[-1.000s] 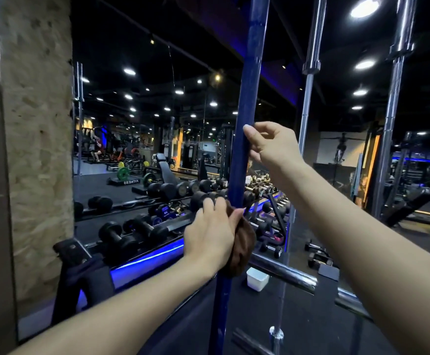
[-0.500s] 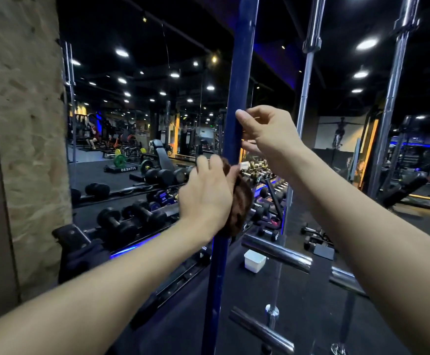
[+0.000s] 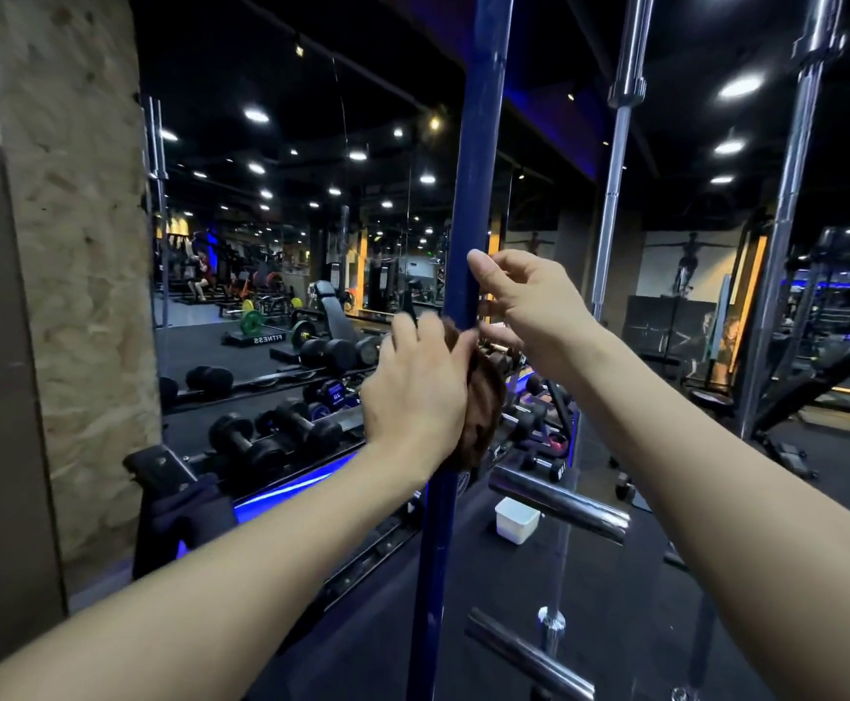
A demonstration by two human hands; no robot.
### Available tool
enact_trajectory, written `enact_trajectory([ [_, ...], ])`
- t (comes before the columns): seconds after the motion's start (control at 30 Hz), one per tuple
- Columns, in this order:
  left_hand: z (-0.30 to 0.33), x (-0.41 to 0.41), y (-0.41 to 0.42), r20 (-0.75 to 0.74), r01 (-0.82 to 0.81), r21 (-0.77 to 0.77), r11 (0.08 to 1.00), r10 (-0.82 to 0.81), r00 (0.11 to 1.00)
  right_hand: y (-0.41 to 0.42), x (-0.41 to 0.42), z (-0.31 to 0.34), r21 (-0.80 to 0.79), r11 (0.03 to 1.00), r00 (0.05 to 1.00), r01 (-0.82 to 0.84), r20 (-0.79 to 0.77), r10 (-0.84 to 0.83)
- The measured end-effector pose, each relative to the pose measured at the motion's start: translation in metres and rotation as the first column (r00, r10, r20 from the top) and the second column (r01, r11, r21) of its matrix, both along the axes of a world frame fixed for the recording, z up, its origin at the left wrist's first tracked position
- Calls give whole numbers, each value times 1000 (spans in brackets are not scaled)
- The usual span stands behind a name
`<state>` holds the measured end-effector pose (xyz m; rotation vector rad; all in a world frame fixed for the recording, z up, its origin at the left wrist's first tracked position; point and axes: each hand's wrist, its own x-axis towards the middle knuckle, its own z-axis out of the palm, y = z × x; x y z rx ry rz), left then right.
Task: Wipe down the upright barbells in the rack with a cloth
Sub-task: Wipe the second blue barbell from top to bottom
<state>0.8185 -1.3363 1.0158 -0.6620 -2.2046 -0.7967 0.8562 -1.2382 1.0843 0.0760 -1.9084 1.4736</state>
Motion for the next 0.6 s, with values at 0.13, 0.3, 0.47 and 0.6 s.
enact_trajectory([
  [0.13, -53, 6, -5, 147, 7, -211, 977, 25, 989, -5, -4, -7, -40, 998, 998, 55, -40, -56],
  [0.3, -9, 2, 6, 107, 61, -53, 997, -55, 993, -1, -4, -4, 19, 993, 992, 121, -25, -120],
  [0.47, 10, 3, 12, 33, 10, 120, 993, -14, 999, 0, -3, -5, 55, 994, 993, 93, -80, -89],
  [0.6, -49, 10, 8, 135, -5, -53, 999, 12, 991, -1, 0, -10, 58, 991, 989, 124, -88, -119],
])
